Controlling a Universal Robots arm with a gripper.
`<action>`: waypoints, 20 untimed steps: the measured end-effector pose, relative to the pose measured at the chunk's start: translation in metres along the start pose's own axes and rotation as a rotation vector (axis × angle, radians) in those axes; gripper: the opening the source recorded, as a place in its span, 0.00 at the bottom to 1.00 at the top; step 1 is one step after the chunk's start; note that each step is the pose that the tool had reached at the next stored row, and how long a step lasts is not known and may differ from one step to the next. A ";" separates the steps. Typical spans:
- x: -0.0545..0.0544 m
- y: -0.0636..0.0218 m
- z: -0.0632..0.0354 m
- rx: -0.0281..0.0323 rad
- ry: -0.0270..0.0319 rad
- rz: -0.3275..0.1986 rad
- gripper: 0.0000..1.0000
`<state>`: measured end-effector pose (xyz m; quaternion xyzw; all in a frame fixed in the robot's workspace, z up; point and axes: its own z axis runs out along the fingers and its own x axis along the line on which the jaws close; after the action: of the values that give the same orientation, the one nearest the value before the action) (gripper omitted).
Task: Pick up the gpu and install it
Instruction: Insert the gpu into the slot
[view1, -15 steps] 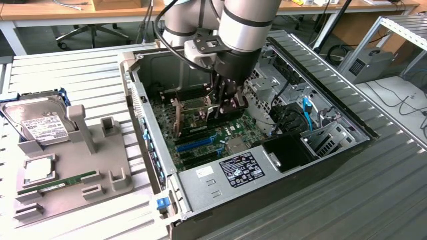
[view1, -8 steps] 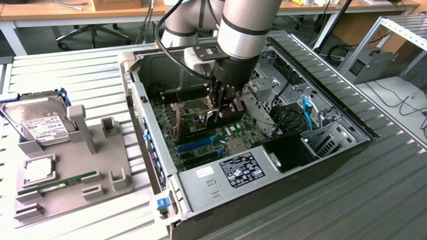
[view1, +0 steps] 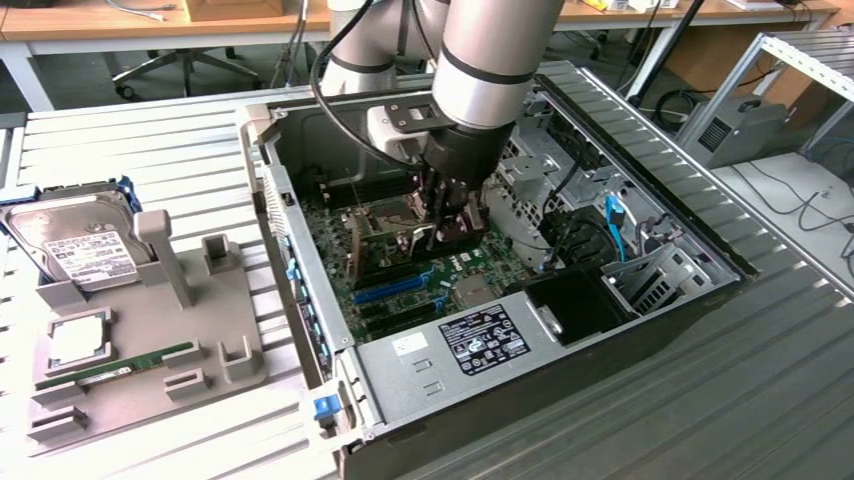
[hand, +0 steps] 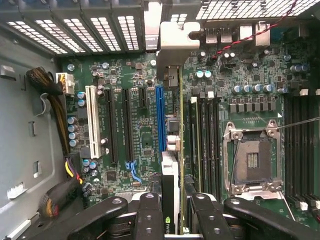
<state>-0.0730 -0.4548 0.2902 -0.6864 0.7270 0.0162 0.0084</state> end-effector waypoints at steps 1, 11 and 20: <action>0.000 0.0000 0.0000 0.0000 0.0001 0.000 0.27; 0.009 0.0024 0.0000 0.0000 -0.0003 0.000 0.27; 0.011 0.0113 0.0000 0.0001 -0.0003 0.000 0.27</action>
<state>-0.0849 -0.4651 0.2899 -0.6864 0.7270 0.0163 0.0086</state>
